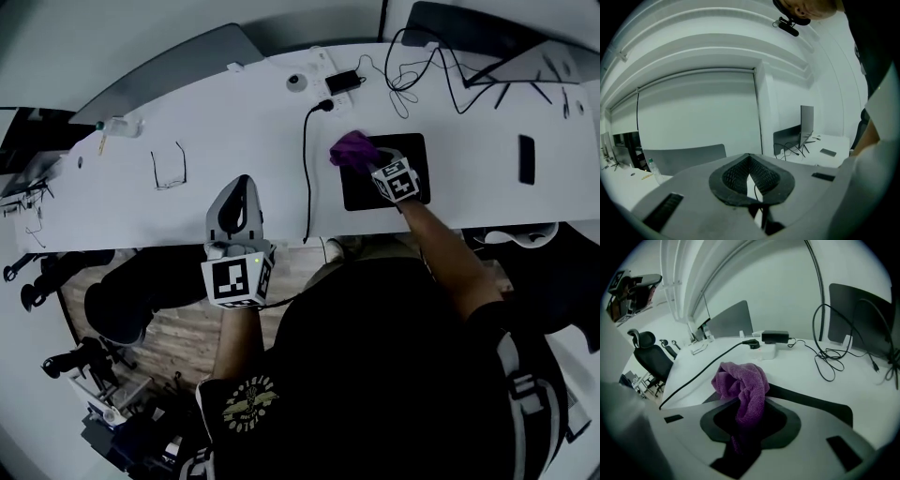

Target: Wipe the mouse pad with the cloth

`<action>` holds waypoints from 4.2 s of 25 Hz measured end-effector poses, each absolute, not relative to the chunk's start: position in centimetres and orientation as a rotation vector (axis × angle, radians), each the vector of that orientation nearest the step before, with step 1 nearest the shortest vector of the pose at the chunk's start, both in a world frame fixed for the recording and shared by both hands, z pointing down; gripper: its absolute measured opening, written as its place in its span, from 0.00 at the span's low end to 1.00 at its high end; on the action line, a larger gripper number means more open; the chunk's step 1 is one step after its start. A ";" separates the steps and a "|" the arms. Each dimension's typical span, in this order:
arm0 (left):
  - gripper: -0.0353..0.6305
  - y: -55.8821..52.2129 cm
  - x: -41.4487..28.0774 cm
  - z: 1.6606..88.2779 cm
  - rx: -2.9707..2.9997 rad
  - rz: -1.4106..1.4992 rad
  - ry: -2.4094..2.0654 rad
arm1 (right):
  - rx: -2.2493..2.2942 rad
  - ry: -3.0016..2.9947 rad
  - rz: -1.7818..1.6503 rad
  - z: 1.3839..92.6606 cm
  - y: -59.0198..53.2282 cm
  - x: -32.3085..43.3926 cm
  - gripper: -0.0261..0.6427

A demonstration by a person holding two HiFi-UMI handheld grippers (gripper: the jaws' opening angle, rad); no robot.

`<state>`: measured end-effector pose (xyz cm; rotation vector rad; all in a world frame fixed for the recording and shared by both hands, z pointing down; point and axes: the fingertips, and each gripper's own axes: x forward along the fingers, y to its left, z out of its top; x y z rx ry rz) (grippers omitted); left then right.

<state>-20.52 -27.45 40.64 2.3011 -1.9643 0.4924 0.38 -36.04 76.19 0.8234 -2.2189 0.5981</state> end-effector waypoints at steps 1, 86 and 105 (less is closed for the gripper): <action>0.06 -27.6 -20.1 40.6 2.317 0.485 -1.959 | 0.833 -2.211 0.612 76.3 -36.0 1.3 0.19; 0.06 -27.7 -16.2 39.0 2.525 0.406 -1.807 | 1.236 -1.848 0.839 76.8 -27.0 21.9 0.19; 0.06 -22.2 -19.2 27.7 2.567 0.185 -2.002 | 1.321 -2.782 0.055 34.3 -26.4 9.2 0.18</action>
